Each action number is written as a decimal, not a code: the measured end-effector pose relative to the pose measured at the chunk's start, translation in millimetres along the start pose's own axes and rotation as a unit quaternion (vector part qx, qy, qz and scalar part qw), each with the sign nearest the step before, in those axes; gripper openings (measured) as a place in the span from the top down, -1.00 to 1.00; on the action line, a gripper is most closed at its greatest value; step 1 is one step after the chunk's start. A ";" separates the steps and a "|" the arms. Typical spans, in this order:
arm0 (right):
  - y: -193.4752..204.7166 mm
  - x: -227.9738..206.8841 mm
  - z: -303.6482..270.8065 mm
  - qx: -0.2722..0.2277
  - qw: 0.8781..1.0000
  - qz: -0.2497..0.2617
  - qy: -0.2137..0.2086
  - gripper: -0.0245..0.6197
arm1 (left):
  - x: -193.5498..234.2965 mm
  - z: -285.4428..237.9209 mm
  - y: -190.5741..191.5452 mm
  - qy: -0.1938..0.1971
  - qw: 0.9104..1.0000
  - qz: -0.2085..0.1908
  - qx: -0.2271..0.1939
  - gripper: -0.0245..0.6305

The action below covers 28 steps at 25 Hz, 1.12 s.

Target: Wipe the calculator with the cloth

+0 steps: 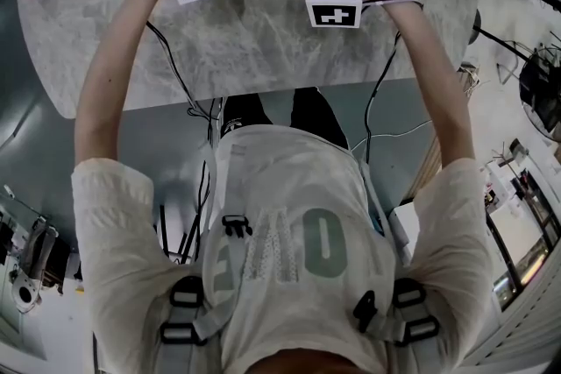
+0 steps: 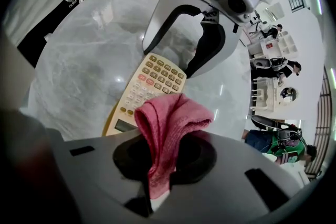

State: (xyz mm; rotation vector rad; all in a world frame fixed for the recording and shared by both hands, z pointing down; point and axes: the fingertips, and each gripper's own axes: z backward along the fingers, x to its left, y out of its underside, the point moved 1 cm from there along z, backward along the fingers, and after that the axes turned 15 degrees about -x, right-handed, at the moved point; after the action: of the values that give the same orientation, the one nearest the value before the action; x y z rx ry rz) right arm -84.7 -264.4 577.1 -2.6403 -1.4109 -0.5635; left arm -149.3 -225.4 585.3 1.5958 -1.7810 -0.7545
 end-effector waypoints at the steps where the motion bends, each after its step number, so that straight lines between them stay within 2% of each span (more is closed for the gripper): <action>1: -1.3 1.3 1.3 0.000 1.000 0.003 0.002 0.76 | 0.4 -0.1 -0.2 -0.001 1.000 0.000 0.000 -0.06; 8: -20.4 28.1 13.8 -0.004 1.000 0.019 -0.010 0.76 | 0.1 0.5 -0.4 -0.001 1.000 0.000 -0.002 -0.06; 18: -37.7 58.9 20.7 -0.009 1.000 0.007 -0.019 0.76 | 1.9 0.4 -1.3 -0.007 1.000 -0.005 -0.009 -0.06; 21: -38.1 59.9 21.0 -0.008 1.000 0.009 -0.022 0.76 | 7.9 1.7 -7.2 -0.016 1.000 -0.014 -0.018 -0.07; 24: -38.5 55.0 22.5 -0.017 1.000 0.003 -0.021 0.76 | 3.6 1.5 -1.9 -0.009 1.000 -0.006 -0.012 -0.06; 28: -32.0 15.0 31.5 -0.022 1.000 -0.015 0.017 0.76 | -0.9 -0.5 -1.8 -0.003 1.000 -0.002 -0.013 -0.07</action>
State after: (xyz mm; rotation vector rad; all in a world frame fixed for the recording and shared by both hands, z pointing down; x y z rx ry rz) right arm -94.6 -226.5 550.5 -2.6345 -1.4464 -0.6472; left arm -147.8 -224.7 584.2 1.5826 -1.7656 -0.7820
